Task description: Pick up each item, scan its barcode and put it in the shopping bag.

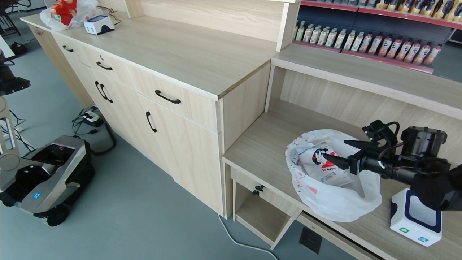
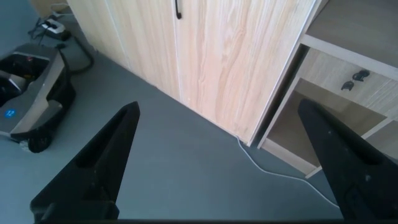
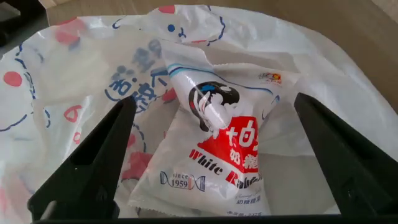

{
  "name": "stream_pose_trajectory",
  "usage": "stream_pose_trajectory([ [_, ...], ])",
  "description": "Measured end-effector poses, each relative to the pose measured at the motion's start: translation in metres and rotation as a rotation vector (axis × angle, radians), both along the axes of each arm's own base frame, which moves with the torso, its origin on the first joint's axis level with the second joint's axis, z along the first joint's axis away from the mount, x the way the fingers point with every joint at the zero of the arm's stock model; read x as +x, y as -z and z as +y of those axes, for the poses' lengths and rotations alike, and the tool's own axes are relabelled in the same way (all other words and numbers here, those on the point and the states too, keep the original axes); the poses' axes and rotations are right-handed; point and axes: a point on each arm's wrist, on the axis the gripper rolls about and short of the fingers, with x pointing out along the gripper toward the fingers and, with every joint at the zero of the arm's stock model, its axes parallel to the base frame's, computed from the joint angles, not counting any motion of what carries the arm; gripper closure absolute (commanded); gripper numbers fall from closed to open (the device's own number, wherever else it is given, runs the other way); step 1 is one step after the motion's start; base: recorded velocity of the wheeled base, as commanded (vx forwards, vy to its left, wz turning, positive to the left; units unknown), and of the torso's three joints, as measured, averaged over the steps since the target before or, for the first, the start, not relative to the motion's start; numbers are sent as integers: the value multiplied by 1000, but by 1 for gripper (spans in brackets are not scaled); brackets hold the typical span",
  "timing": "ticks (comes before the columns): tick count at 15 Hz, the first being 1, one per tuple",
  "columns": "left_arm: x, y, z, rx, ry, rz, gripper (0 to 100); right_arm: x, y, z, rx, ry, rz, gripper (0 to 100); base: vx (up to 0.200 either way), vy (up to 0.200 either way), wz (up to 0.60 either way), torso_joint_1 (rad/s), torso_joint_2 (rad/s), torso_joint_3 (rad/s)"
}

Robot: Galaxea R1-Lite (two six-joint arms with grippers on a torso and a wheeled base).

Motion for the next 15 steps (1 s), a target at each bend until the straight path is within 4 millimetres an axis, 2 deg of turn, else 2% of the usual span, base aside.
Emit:
stream_pose_trajectory([
  [2, 0, 0, 0, 0, 0, 0, 0, -21, -32, -9, -8, 33, -83, 0, 0, 0, 0, 0, 0, 0],
  [3, 0, 0, 0, 0, 0, 0, 0, -38, -52, -16, -15, 59, -137, 0, 0, 0, 0, 0, 0, 0],
  [6, 0, 0, 0, 0, 0, 0, 0, -98, -104, -31, -40, 106, -301, 0, 0, 0, -600, -84, 194, 131],
  [8, 0, 0, 0, 0, 0, 0, 0, -132, -131, -33, -68, 116, -407, 0, 0, 0, -600, -112, 383, 241],
  [10, 0, 0, 0, 0, 0, 0, 0, -153, -149, -33, -90, 137, -470, 0, 0, 0, -600, -132, 391, 266],
  [12, 0, 0, 0, 0, 0, 0, 0, -170, -167, -34, -114, 228, -537, 0, 0, 0, -600, -156, 456, 317],
  [15, 0, 0, 0, 0, 0, 0, 0, -184, -174, -39, -125, 390, -562, 0, 0, 0, -600, -159, 531, 378],
])
